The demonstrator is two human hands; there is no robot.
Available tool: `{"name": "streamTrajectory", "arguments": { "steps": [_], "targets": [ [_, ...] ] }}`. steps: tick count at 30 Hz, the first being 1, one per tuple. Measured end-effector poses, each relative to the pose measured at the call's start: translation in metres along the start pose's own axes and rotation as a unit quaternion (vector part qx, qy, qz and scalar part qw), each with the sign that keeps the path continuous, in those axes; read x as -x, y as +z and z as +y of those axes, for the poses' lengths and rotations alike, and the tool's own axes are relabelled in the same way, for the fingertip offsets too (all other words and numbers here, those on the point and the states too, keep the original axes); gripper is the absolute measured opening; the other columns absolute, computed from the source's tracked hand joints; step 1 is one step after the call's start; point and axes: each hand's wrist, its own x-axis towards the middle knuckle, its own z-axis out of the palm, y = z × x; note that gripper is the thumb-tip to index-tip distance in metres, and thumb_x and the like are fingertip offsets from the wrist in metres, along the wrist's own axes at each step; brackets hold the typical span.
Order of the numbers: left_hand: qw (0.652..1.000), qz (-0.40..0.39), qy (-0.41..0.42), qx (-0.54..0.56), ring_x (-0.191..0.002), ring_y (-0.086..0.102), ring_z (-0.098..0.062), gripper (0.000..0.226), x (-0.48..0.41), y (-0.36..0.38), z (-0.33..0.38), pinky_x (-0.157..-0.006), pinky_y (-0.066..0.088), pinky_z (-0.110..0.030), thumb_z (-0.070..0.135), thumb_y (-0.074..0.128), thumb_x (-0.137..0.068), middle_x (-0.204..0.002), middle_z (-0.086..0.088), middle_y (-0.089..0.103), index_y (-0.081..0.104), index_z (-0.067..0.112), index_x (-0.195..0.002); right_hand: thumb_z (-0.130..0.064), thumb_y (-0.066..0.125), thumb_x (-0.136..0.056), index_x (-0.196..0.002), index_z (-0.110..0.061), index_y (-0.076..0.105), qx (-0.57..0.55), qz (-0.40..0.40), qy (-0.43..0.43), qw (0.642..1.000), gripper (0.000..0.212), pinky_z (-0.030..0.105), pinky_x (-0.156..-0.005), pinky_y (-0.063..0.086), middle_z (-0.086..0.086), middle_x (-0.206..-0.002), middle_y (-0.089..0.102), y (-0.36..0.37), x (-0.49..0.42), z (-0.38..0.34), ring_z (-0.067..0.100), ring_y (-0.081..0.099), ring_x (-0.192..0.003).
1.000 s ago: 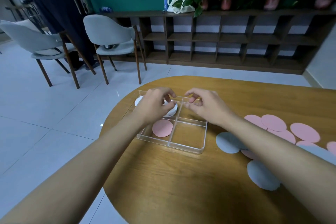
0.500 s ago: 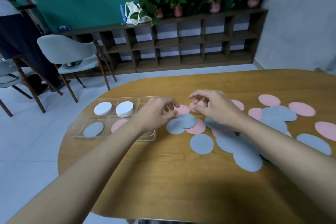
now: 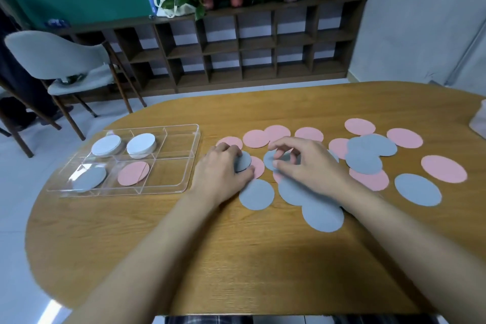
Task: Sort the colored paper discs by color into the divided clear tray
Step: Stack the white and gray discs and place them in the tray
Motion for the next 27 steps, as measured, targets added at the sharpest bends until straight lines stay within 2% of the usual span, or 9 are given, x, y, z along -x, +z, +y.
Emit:
{"name": "streamTrajectory", "arguments": {
  "steps": [4, 8, 11, 13, 15, 18, 20, 22, 27],
  "targets": [
    [0.998, 0.055, -0.008, 0.011, -0.106, 0.059, -0.023, 0.043, 0.005, 0.014, -0.002, -0.075, 0.051, -0.036, 0.055, 0.068, -0.085, -0.110, 0.002, 0.068, 0.069, 0.020, -0.110, -0.012, 0.073, -0.091, -0.114, -0.029, 0.073, -0.015, 0.022, -0.003, 1.000, 0.028, 0.014, -0.065, 0.045, -0.012, -0.096, 0.068, 0.017, -0.005, 0.005, 0.014, 0.055, -0.068],
    [0.995, 0.090, 0.006, 0.044, -0.093, 0.060, -0.021, 0.032, 0.008, 0.014, -0.010, -0.064, 0.048, -0.033, 0.053, 0.067, -0.090, -0.094, 0.008, 0.071, 0.068, 0.022, -0.097, -0.009, 0.073, -0.090, -0.115, -0.028, 0.073, -0.001, 0.058, -0.030, 0.998, 0.032, 0.026, -0.070, 0.050, -0.016, -0.094, 0.067, 0.032, -0.006, 0.012, 0.017, 0.055, -0.073],
    [0.992, 0.082, 0.026, 0.093, -0.077, 0.060, -0.023, 0.033, 0.004, 0.008, -0.015, -0.061, 0.050, -0.038, 0.054, 0.053, -0.099, -0.080, 0.009, 0.069, 0.068, 0.026, -0.092, -0.006, 0.073, -0.088, -0.118, -0.027, 0.072, 0.031, 0.065, -0.055, 0.996, 0.037, 0.022, -0.072, 0.047, -0.017, -0.095, 0.066, 0.034, -0.011, 0.017, 0.014, 0.054, -0.076],
    [0.991, 0.082, 0.056, 0.095, -0.076, 0.062, -0.024, 0.038, 0.001, 0.006, -0.015, -0.063, 0.052, -0.042, 0.052, 0.043, -0.104, -0.082, 0.006, 0.071, 0.072, 0.029, -0.098, -0.007, 0.075, -0.087, -0.120, -0.025, 0.072, 0.043, 0.073, -0.068, 0.994, 0.037, 0.017, -0.073, 0.045, -0.015, -0.098, 0.066, 0.033, -0.013, 0.019, 0.013, 0.054, -0.078],
    [0.984, 0.109, 0.098, 0.102, -0.084, 0.064, -0.023, 0.033, 0.002, 0.005, -0.015, -0.070, 0.053, -0.043, 0.040, 0.045, -0.108, -0.093, 0.005, 0.073, 0.074, 0.024, -0.104, -0.011, 0.079, -0.087, -0.120, -0.021, 0.072, 0.052, 0.077, -0.085, 0.992, 0.035, 0.015, -0.071, 0.043, -0.010, -0.101, 0.067, 0.034, -0.014, 0.019, 0.015, 0.055, -0.078],
    [0.968, 0.164, 0.139, 0.133, -0.086, 0.059, -0.022, 0.022, 0.002, 0.003, -0.015, -0.078, 0.050, -0.031, 0.021, 0.055, -0.108, -0.097, -0.001, 0.068, 0.073, 0.010, -0.102, -0.019, 0.081, -0.087, -0.120, -0.021, 0.072, 0.056, 0.072, -0.097, 0.991, 0.034, 0.013, -0.070, 0.039, -0.020, -0.103, 0.062, 0.038, -0.012, 0.017, 0.013, 0.055, -0.078],
    [0.959, 0.164, 0.138, 0.185, -0.085, 0.058, -0.010, 0.017, 0.003, 0.001, -0.013, -0.080, 0.044, -0.018, 0.015, 0.060, -0.106, -0.095, -0.001, 0.068, 0.075, 0.009, -0.101, -0.021, 0.081, -0.087, -0.119, -0.022, 0.072, 0.049, 0.077, -0.097, 0.991, 0.033, 0.010, -0.071, 0.038, -0.034, -0.098, 0.058, 0.038, -0.012, 0.013, 0.006, 0.055, -0.077],
    [0.953, 0.153, 0.132, 0.224, -0.081, 0.058, -0.007, 0.014, 0.004, 0.000, -0.010, -0.077, 0.043, -0.016, 0.015, 0.064, -0.103, -0.091, 0.000, 0.070, 0.076, 0.009, -0.099, -0.021, 0.080, -0.090, -0.116, -0.021, 0.072, 0.043, 0.074, -0.087, 0.993, 0.028, 0.008, -0.070, 0.039, -0.039, -0.091, 0.056, 0.037, -0.011, 0.011, -0.001, 0.055, -0.076],
    [0.953, 0.132, 0.125, 0.242, -0.075, 0.064, -0.010, 0.016, 0.009, -0.001, -0.006, -0.071, 0.049, -0.023, 0.023, 0.066, -0.101, -0.086, 0.007, 0.071, 0.077, 0.012, -0.096, -0.018, 0.067, -0.099, -0.101, -0.018, 0.066, 0.028, 0.047, -0.068, 0.996, 0.002, 0.014, -0.053, 0.032, -0.002, -0.064, 0.058, 0.034, -0.008, 0.010, 0.010, 0.056, -0.058]
  ]
}}
